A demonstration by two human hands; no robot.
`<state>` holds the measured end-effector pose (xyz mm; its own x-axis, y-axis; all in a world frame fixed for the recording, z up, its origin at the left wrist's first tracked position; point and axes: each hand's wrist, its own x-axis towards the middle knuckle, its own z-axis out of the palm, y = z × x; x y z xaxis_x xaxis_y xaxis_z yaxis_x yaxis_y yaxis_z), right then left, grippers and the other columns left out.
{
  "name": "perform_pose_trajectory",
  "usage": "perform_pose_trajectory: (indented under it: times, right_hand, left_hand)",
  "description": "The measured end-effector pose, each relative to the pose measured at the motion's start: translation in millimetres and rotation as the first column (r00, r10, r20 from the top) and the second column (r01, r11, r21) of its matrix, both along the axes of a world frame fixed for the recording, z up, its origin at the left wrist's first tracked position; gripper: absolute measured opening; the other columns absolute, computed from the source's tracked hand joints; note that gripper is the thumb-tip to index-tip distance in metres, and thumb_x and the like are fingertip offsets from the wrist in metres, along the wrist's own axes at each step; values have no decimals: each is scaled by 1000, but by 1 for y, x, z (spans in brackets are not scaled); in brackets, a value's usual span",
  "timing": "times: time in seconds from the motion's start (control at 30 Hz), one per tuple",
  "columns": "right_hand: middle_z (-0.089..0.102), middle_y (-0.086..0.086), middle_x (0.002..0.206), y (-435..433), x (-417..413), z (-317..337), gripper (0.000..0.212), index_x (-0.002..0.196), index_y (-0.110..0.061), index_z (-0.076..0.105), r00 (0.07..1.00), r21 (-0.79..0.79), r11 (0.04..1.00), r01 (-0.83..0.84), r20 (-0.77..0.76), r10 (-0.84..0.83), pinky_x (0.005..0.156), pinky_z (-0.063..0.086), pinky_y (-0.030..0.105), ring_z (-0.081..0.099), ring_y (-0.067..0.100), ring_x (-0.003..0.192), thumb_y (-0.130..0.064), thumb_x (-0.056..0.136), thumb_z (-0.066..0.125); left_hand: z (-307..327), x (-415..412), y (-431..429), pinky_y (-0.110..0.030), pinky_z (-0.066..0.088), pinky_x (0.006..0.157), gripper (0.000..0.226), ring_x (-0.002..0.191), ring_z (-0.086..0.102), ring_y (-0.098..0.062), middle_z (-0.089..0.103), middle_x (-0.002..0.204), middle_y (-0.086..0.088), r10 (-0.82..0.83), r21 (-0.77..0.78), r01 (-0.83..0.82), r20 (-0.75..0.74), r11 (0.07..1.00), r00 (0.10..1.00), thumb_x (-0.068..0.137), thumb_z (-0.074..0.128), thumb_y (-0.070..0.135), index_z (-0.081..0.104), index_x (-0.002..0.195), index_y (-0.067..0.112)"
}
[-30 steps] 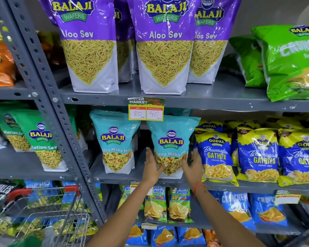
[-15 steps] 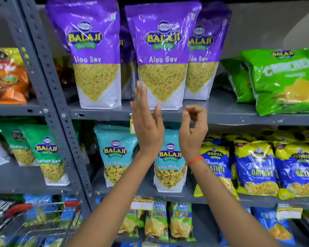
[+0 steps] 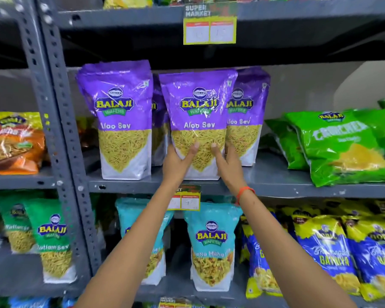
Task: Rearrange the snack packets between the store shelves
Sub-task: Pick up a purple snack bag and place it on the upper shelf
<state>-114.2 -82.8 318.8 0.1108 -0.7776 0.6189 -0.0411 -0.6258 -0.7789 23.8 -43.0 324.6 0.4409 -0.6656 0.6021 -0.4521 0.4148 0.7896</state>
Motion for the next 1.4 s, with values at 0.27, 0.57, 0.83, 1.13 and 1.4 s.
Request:
perform_pose_trajectory:
  times: [0.27, 0.57, 0.83, 1.13, 1.4]
  right_hand:
    - [47, -2, 74, -4, -46, 7, 22, 82, -24, 52, 998, 77, 997, 6, -67, -1, 67, 37, 30, 45, 15, 69, -44, 92, 53]
    - [70, 2, 113, -25, -97, 12, 54, 106, -21, 64, 995, 176, 983, 47, -95, -30, 102, 46, 46, 63, 20, 109, -63, 75, 56]
    - [58, 2, 120, -22, -111, 10, 43, 124, -11, 52, 999, 195, 980, 33, 19, -38, 95, 38, 35, 51, 16, 111, -42, 93, 49]
    - [54, 0, 118, -26, -112, 6, 42, 127, -8, 49, 993, 191, 981, 42, 99, -62, 90, 30, 28, 49, 17, 113, -36, 95, 46]
    - [50, -4, 124, -16, -112, 10, 48, 135, -12, 42, 999, 198, 979, -38, 26, 34, 95, 28, 27, 44, 12, 114, -41, 97, 43]
  left_hand:
    - [-2, -20, 3, -34, 51, 88, 78, 105, 64, -19, 69, 115, 0, -72, 74, 69, 35, 995, 997, 62, 72, 66, 57, 118, 13]
    - [2, -45, -7, -49, 52, 100, 64, 112, 66, -17, 71, 118, 3, -353, 154, 341, 54, 927, 934, 54, 83, 54, 64, 111, 32]
    - [0, -60, -21, -50, 50, 103, 69, 115, 64, -20, 68, 125, 0, -441, 197, 427, 31, 883, 897, 49, 88, 51, 58, 109, 36]
    - [-2, -69, -24, -48, 50, 104, 88, 120, 60, -20, 63, 132, 0, -438, 200, 426, 17, 882, 899, 45, 89, 56, 52, 121, 31]
    - [-3, -64, -19, -48, 52, 101, 81, 116, 63, -20, 67, 126, 0, -405, 157, 402, -15, 902, 914, 50, 89, 46, 57, 121, 25]
